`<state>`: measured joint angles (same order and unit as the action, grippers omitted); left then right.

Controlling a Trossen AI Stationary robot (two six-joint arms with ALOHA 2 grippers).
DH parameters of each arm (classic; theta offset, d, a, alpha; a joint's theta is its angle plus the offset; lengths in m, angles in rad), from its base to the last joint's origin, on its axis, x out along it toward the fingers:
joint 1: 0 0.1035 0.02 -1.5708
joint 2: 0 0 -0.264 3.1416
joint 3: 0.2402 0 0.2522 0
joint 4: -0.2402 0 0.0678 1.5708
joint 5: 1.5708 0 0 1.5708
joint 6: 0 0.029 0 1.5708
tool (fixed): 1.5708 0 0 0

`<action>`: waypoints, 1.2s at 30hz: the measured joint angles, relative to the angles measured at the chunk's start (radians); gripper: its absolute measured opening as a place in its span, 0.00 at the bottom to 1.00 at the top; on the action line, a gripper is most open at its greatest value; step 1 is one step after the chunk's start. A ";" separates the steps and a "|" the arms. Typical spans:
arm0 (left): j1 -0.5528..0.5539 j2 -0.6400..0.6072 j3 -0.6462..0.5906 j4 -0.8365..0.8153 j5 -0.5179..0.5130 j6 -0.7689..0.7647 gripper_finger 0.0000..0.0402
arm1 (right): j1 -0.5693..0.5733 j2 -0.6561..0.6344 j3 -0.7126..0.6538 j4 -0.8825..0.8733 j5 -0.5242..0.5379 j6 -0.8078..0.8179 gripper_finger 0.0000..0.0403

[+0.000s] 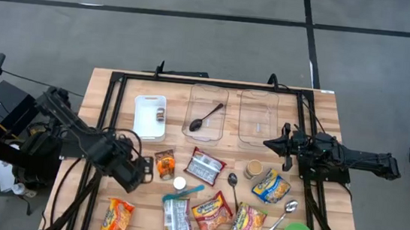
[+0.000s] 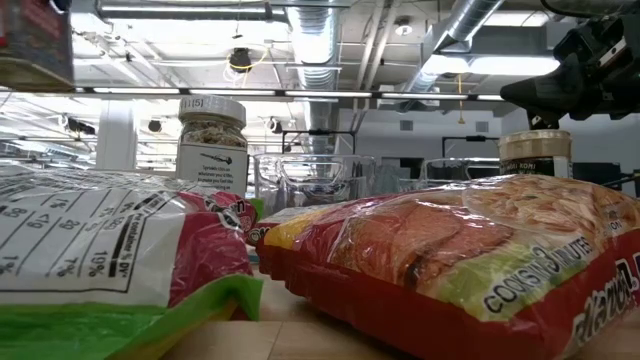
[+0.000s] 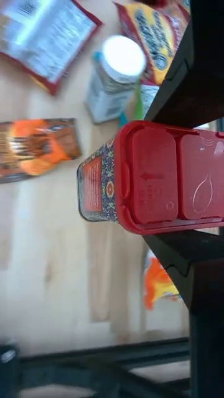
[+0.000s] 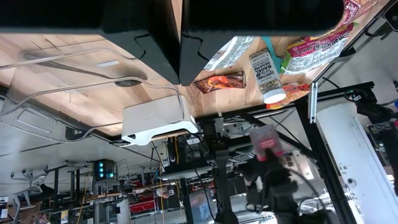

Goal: Pick & Place Food Item
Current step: Put the red seasoning can into the white bin

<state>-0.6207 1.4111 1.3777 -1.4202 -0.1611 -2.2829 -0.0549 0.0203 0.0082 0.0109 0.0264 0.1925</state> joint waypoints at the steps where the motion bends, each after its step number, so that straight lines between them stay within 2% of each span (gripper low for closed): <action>1: 0.006 -0.013 0.000 -0.018 -0.013 0.001 0.55 | 0.000 0.000 0.000 0.000 0.000 0.000 0.00; 9: 0.114 -0.077 0.000 -0.141 -0.087 0.056 0.54 | 0.000 0.000 0.000 0.000 0.000 0.000 0.00; 17: 0.338 -0.100 0.000 -0.149 -0.223 0.239 0.56 | 0.000 0.000 0.000 0.000 0.000 0.000 0.00; 27: 0.668 -0.102 0.000 -0.105 -0.213 0.522 0.56 | 0.000 0.000 0.000 0.000 0.000 0.000 0.00; 36: 0.916 -0.102 0.000 -0.048 -0.186 0.771 0.55 | 0.000 0.000 0.000 0.000 0.000 0.000 0.00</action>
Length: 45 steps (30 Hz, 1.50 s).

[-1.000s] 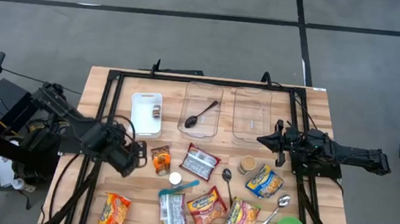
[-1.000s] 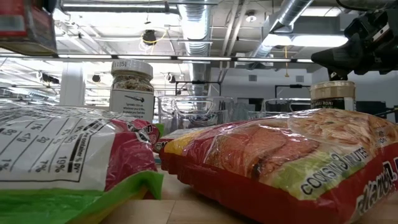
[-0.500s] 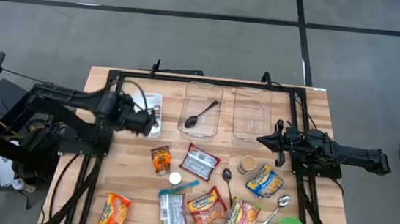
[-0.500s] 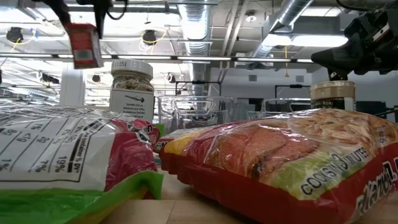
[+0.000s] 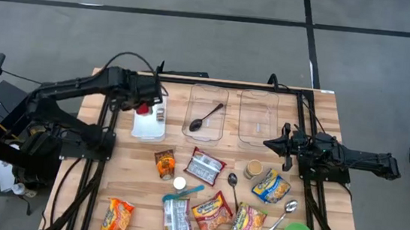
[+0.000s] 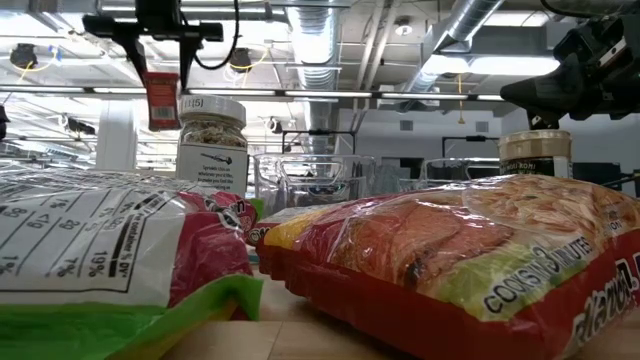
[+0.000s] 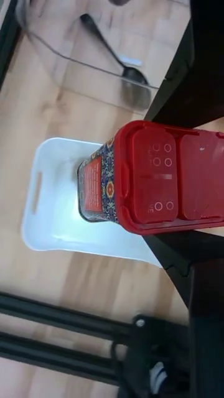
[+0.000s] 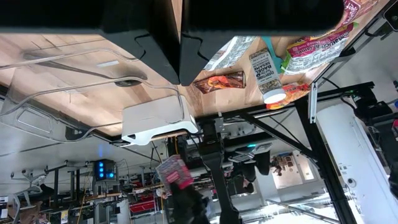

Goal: Pick & Place Food Item
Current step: Put the red seasoning can into the white bin

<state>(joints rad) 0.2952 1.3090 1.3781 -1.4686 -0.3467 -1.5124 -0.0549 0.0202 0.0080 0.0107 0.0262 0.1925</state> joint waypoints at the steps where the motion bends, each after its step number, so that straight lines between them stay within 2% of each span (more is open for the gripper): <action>1: 0.024 0.000 0.000 0.003 0.005 0.029 0.55 | 0.000 0.000 0.000 0.000 0.000 0.000 0.00; 12: 0.226 0.000 -0.007 0.063 0.072 0.312 0.55 | 0.000 0.000 0.000 0.000 0.000 0.000 0.00; 20: 0.302 0.001 -0.159 0.179 0.163 0.400 0.55 | 0.000 0.000 0.000 0.000 0.000 0.000 0.00; 23: 0.324 0.001 -0.216 0.250 0.169 0.403 0.56 | 0.000 0.000 0.000 0.000 0.000 0.000 0.00; 28: 0.371 0.001 -0.303 0.349 0.238 0.434 0.55 | 0.000 0.000 0.000 0.000 0.000 0.000 0.00; 33: 0.406 0.002 -0.362 0.398 0.275 0.432 0.55 | 0.000 0.000 0.000 0.000 0.000 0.000 0.00; 45: 0.428 0.004 -0.437 0.463 0.274 0.409 0.55 | 0.000 0.000 0.000 0.000 0.000 0.000 0.00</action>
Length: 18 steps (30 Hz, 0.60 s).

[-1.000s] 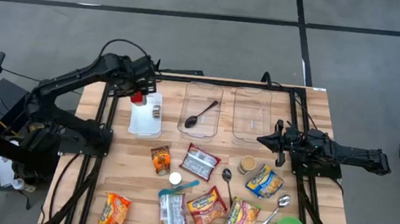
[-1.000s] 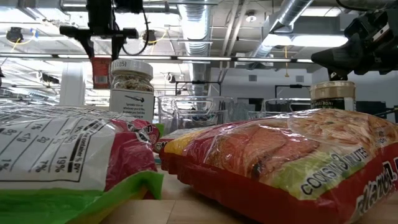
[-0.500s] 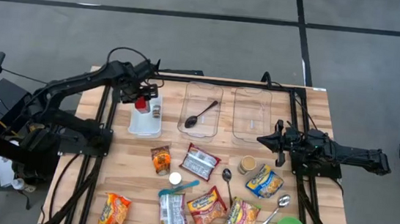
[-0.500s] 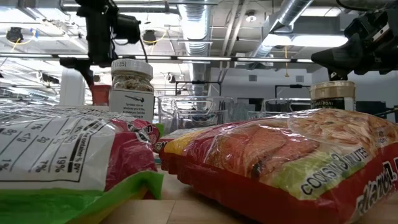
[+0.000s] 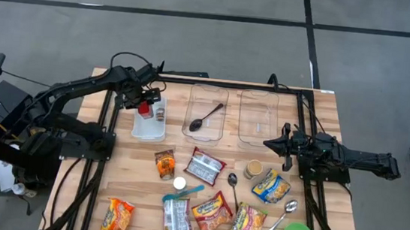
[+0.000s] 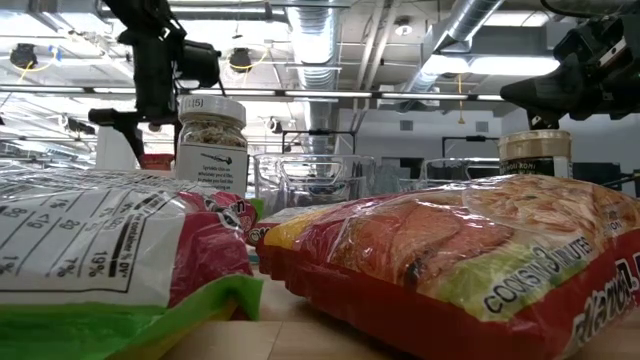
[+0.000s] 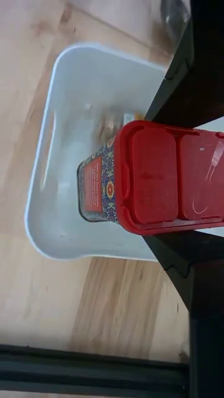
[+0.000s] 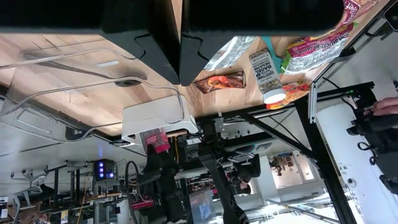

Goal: Pick & Place Food Item
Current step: Put the red seasoning can into the white bin

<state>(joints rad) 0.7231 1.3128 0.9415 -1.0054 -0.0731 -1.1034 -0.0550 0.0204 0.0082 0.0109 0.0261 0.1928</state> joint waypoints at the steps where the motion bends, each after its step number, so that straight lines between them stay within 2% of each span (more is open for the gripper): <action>1: 0.000 0.001 -0.010 0.005 0.000 0.000 0.55 | 0.000 0.000 0.000 0.000 0.000 0.000 0.00; 9: 0.000 0.002 -0.037 0.024 0.000 0.001 0.55 | 0.000 0.000 0.000 0.000 0.000 0.000 0.00; 18: -0.004 0.060 -0.037 0.056 0.028 0.005 0.55 | 0.000 0.000 0.000 0.000 0.000 0.000 0.00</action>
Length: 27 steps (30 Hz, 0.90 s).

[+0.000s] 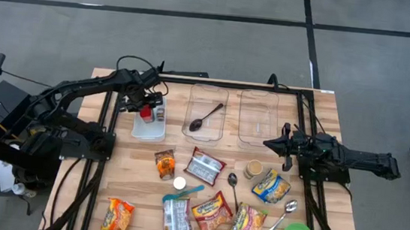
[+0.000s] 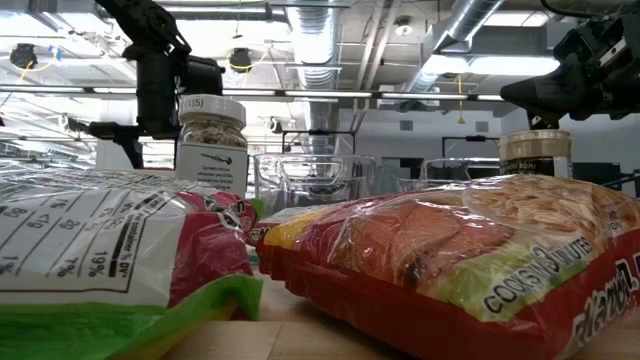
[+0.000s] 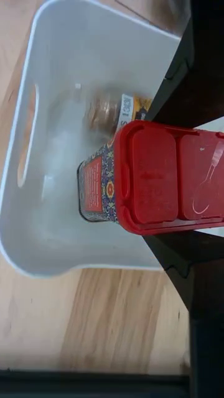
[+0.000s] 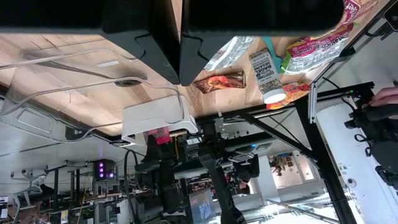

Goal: Pick & Place Food Item
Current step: Put the red seasoning can into the white bin, then put the white seasoning bottle into the white bin

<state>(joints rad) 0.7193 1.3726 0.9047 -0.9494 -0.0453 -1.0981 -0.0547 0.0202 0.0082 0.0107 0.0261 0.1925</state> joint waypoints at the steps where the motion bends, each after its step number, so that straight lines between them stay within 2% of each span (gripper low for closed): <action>1: 0.000 0.000 0.000 0.006 0.000 0.000 0.56 | 0.000 0.000 0.000 0.000 0.000 0.000 0.00; 27: -0.003 -0.016 0.000 0.012 -0.001 0.002 0.65 | 0.000 0.000 0.000 0.000 0.000 0.000 0.00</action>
<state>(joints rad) 0.7163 1.3563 0.9051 -0.9371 -0.0460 -1.0966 -0.0550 0.0200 0.0082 0.0108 0.0261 0.1925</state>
